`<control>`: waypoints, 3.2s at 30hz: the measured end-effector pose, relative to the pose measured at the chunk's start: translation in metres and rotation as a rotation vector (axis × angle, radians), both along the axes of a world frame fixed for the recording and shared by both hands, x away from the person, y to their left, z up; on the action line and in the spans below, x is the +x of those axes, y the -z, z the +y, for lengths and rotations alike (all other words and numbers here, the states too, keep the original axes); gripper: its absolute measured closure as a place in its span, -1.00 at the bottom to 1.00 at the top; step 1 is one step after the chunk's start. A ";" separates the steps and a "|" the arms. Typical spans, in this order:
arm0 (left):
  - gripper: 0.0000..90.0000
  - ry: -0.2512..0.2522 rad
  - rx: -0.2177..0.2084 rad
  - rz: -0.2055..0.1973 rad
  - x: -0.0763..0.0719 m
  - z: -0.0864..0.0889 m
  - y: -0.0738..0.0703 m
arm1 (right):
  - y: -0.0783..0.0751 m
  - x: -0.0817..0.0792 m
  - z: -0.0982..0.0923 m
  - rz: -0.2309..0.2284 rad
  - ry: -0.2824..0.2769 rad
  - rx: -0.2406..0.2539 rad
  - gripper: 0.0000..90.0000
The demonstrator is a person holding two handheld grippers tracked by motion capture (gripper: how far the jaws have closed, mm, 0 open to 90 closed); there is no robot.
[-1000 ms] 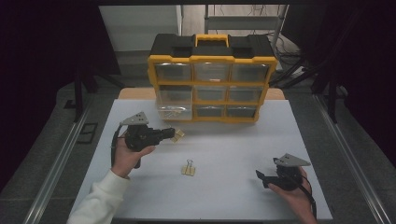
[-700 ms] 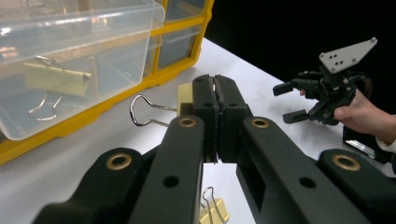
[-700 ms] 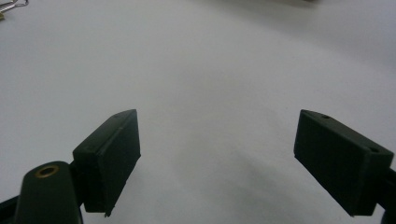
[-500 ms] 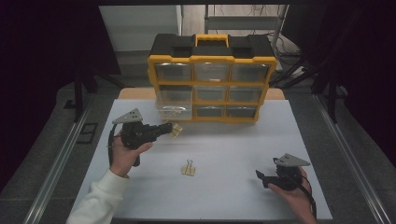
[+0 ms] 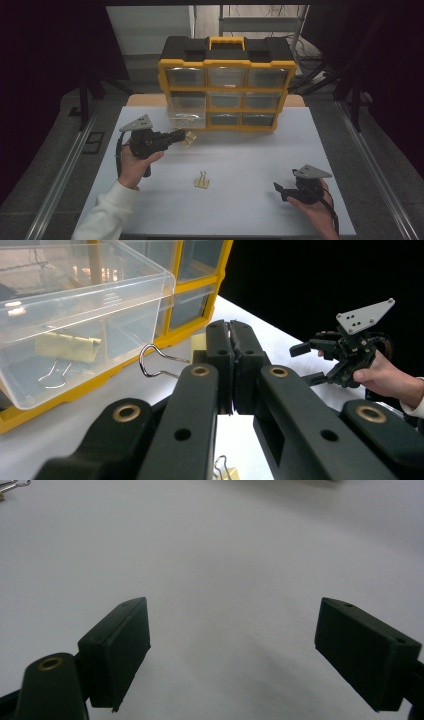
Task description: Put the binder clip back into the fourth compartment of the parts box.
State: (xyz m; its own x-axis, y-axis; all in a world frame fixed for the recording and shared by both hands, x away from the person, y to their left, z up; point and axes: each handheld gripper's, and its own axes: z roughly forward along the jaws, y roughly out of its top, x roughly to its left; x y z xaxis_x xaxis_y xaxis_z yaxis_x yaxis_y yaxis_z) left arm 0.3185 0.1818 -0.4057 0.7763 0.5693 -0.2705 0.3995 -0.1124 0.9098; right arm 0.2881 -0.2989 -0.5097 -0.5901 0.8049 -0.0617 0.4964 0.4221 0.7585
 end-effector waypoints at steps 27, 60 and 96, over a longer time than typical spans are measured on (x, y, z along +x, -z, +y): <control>0.97 -0.007 -0.043 -0.032 0.004 -0.005 -0.013 | 0.000 0.000 0.000 -0.002 0.001 -0.002 -0.66; 0.97 -0.095 -0.056 -0.087 0.017 0.001 -0.020 | 0.000 0.000 0.000 -0.004 0.004 0.000 -0.66; 0.97 -0.174 -0.035 -0.120 0.043 0.003 -0.040 | -0.003 -0.001 -0.002 -0.017 0.012 0.007 -0.67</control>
State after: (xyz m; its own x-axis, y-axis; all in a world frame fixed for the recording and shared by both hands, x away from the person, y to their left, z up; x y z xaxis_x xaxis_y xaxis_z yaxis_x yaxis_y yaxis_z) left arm 0.3611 0.1851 -0.3657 0.6946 0.6898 -0.2041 0.2989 -0.0187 0.9541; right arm 0.2870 -0.3012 -0.5071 -0.5795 0.8123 -0.0658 0.4886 0.4109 0.7697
